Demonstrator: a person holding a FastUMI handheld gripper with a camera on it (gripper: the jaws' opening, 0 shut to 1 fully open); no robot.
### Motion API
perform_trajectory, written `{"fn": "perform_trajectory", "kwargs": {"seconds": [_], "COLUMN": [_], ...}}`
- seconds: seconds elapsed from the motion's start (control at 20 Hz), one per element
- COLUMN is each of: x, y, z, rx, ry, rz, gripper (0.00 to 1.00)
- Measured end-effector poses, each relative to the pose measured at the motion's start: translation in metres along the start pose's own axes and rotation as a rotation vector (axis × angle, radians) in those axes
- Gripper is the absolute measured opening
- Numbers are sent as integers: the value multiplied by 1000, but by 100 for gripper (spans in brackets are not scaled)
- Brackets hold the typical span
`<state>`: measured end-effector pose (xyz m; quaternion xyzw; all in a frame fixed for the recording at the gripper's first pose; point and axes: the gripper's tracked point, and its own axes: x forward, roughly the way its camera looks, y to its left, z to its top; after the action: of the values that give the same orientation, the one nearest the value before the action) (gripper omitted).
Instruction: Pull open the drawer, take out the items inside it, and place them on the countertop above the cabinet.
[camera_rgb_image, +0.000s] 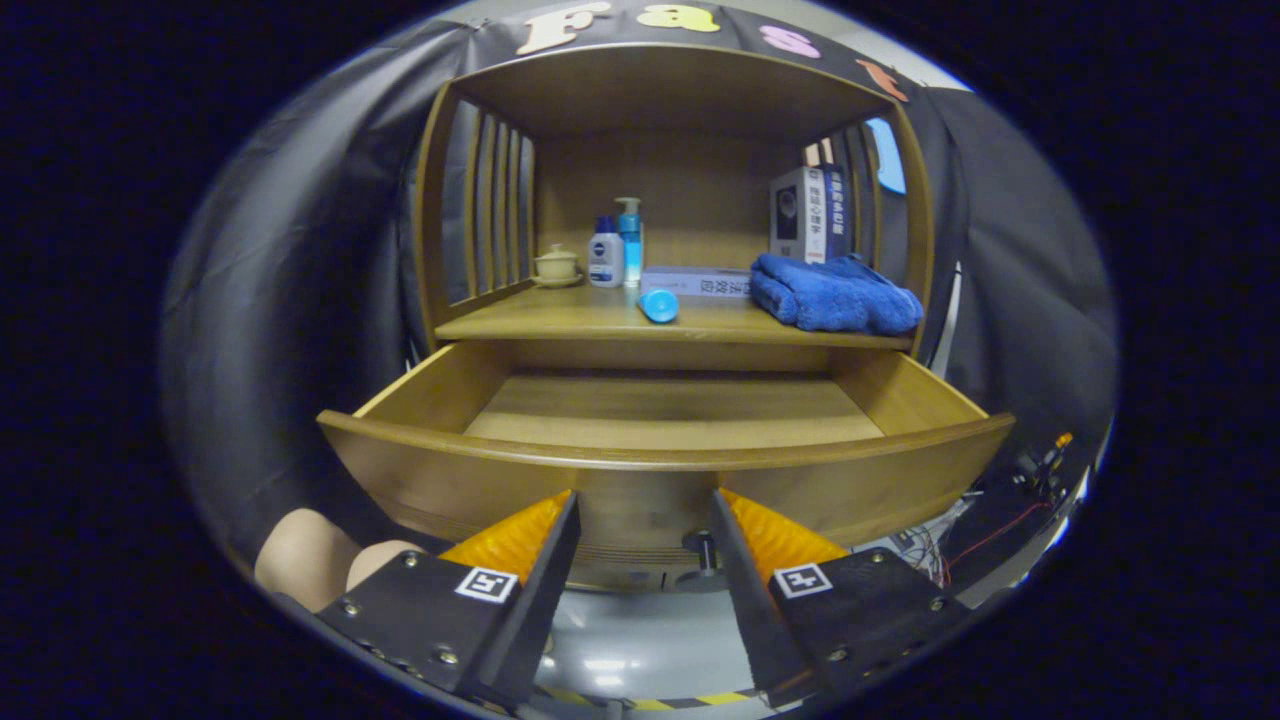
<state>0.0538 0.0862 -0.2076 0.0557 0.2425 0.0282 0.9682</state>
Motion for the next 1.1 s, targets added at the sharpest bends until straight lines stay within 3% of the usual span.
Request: {"fn": "perform_trajectory", "kwargs": {"seconds": [0.15,0.25,1.1], "x": [1,1,75], "y": [-4,-4,0], "z": [1,7,43], "rx": [32,2,-3], "ry": [-29,-58,-109], "rz": [-16,-23,-23], "gripper": [90,93,93]}}
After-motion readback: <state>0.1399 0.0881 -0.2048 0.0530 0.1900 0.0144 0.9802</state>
